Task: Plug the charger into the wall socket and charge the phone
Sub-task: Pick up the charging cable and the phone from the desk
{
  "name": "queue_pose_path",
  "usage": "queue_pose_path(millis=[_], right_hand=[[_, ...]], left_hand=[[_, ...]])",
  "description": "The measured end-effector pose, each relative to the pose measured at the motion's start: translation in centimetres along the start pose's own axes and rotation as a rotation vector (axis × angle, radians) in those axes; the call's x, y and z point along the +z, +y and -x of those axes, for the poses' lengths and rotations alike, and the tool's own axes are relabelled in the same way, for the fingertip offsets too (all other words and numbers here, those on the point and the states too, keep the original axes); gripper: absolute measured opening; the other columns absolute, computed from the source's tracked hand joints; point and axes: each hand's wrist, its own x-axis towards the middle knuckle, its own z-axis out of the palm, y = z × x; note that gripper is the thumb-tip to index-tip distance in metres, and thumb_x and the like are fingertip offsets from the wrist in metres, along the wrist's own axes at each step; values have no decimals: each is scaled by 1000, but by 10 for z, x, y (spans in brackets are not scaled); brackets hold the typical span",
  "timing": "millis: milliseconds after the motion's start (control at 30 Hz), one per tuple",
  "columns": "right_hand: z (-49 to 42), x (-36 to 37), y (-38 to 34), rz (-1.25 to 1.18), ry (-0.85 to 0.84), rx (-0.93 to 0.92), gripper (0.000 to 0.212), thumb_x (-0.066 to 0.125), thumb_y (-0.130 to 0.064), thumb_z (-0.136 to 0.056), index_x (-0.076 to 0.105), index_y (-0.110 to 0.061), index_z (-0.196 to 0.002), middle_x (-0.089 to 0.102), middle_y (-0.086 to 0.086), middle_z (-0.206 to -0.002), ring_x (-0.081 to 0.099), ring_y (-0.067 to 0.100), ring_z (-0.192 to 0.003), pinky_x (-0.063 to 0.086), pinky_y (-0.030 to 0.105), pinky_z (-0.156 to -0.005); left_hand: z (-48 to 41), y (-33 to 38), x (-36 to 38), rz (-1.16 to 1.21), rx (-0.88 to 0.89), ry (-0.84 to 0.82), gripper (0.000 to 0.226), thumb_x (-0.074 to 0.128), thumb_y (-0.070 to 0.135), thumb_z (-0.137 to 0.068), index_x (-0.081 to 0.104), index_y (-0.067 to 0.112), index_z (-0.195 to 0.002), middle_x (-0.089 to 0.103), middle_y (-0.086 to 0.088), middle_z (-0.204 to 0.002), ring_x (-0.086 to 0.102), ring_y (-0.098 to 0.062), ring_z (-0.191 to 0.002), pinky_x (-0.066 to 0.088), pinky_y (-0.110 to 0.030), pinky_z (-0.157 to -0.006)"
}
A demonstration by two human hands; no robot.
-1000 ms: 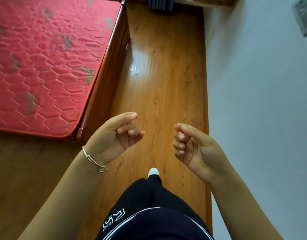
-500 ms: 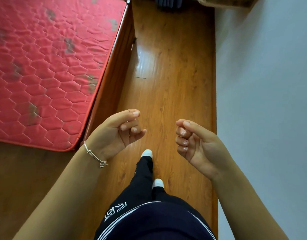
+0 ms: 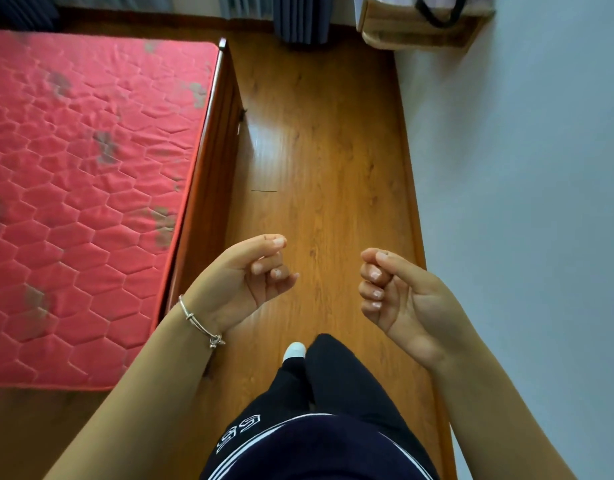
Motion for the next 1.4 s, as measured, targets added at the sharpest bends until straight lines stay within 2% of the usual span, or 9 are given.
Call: queue_pose_path(millis=[533,800,1167,1400], right_hand=[[-109,-38,-109,15,-8,-6,17,55,-24,-80,69,-15,-80,53,-1,-64,47,8,-54,41,19,-49],[-165,-31,-142,45,-46,78,16,55,-24,-80,64,-13,-86,52,-3,-64,45,8,-56,40,19,-50],[-275,4,-195,62,-49,55,15,55,-24,-80,65,-15,-87,52,-3,-65,45,7,-56,41,18,-50],[-328,33,-236,149,-80,-80,18,53,-27,-81,68,-18,-84,54,-3,-66,48,8,-58,43,20,-54]], left_hand=[[-137,57,31,42,22,-21,11,55,18,-87,56,18,-75,45,9,-44,52,-7,-51,55,-30,-75],[-171,87,31,60,36,96,8,56,18,-83,54,17,-75,36,10,-41,47,-6,-47,55,-29,-73],[-244,188,-10,31,51,101,12,54,17,-85,56,18,-74,39,10,-49,49,-6,-51,55,-27,-75],[-289,265,-11,-83,82,103,5,53,16,-82,53,17,-77,39,9,-48,46,-6,-50,56,-25,-72]])
